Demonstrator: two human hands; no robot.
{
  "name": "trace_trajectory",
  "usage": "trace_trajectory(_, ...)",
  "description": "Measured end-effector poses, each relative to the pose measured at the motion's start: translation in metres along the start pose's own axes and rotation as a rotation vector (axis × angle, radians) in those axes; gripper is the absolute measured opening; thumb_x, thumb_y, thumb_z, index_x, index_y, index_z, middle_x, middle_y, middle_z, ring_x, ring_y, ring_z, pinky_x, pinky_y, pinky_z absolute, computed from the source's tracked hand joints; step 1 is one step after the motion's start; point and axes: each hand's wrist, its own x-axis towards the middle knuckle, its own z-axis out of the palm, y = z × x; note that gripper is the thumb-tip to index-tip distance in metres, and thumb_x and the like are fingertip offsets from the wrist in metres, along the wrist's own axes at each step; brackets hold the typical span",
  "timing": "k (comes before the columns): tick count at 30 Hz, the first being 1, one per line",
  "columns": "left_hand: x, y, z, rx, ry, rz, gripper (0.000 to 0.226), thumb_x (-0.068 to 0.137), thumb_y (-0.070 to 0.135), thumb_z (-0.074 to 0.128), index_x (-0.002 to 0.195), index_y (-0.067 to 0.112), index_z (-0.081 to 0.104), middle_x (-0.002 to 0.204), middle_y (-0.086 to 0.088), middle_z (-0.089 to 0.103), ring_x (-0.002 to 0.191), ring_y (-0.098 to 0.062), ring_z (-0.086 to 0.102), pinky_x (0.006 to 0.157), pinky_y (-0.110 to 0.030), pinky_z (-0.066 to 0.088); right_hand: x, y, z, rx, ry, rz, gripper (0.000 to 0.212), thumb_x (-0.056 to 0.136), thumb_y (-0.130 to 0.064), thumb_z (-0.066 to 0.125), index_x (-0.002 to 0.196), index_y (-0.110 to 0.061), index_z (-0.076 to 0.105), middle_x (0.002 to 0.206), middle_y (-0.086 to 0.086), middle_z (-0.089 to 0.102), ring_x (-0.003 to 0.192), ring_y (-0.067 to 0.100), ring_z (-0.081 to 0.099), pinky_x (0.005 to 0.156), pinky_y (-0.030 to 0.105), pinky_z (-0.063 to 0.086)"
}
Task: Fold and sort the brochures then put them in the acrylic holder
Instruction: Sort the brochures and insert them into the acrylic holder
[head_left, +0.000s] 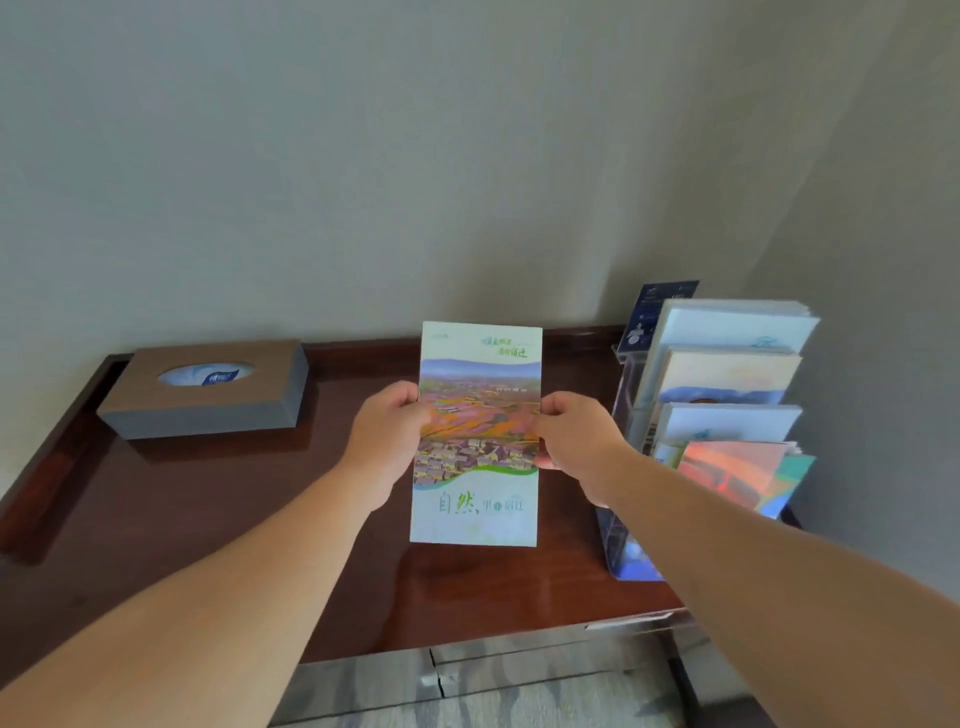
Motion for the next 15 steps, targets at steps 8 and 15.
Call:
trace_trajectory(8,-0.025,0.105,0.051,-0.004,0.05,0.24,0.02,0.084,0.002,0.055,0.071,0.001,0.04,0.063,-0.01,0.034,0.058,-0.016,0.034,0.057,-0.031,0.027,-0.028,-0.05,-0.105,0.024,0.091,-0.284,0.016,0.093,-0.011,0.063,0.078,-0.017,0.063,0.081,-0.001,0.071,0.072,0.016,0.068,0.063,0.027,0.061)
trace_trajectory(15,-0.043,0.173,0.136,-0.007,0.115,0.398,0.015,0.088,0.006,0.058,0.083,-0.006,0.049,0.082,-0.024,0.057,0.076,-0.017,0.049,0.072,-0.042,0.048,-0.036,-0.06,-0.218,0.035,0.163,-0.429,0.021,0.094,-0.011,0.062,0.077,-0.022,0.067,0.074,-0.003,0.07,0.073,0.025,0.065,0.074,0.045,0.059)
